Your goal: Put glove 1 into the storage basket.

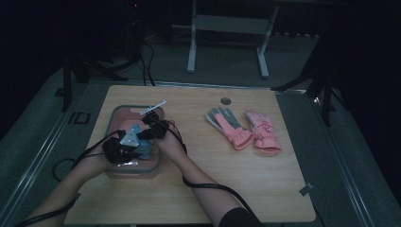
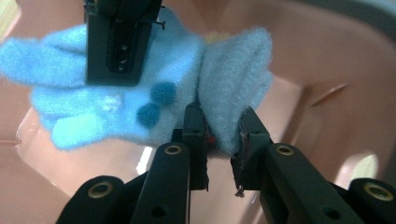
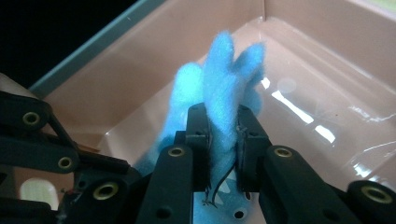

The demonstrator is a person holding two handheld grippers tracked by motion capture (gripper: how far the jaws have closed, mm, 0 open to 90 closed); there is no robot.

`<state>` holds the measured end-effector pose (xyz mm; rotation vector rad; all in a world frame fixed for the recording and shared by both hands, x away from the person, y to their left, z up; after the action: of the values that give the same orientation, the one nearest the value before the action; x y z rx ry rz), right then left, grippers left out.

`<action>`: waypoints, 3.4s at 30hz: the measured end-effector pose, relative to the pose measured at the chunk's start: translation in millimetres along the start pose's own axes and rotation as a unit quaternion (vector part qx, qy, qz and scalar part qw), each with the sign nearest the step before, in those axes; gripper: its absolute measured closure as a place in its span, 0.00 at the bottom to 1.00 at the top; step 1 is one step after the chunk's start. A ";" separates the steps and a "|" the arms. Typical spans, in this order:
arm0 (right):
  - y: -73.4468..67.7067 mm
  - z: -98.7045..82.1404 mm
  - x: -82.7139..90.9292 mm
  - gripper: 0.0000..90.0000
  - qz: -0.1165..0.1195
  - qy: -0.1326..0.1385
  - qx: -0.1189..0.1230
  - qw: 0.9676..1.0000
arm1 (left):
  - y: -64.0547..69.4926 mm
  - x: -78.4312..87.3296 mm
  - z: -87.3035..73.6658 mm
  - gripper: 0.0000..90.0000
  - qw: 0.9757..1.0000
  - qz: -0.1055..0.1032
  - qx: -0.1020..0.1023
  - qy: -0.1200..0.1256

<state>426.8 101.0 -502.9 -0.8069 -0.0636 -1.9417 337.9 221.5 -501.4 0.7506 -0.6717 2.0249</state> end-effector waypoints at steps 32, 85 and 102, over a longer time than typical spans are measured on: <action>-1.9 16.4 33.2 0.20 0.009 0.041 0.007 0.999 | 4.3 16.6 6.9 0.15 0.991 0.031 0.109 0.067; 80.2 -90.7 189.1 0.15 -0.045 0.076 0.032 0.996 | 100.8 -64.1 101.6 0.08 0.978 -0.103 0.082 0.159; 98.7 -136.7 206.5 0.14 -0.086 0.081 0.047 0.992 | 131.4 -101.6 82.8 0.08 0.978 -0.116 0.080 0.153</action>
<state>378.5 -160.5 -521.9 -0.5965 -0.1295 -2.1444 293.8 45.8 -541.8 0.5606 -0.2353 1.9369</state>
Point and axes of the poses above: each handheld gripper's, and its own axes: x roughly backward along the jaws, z roughly out of its top, y roughly to its right, the point moved 2 cm from there along -x, roughly forward along the jaws, and after that the axes turned 13 degrees about y, right-handed, at the moved point
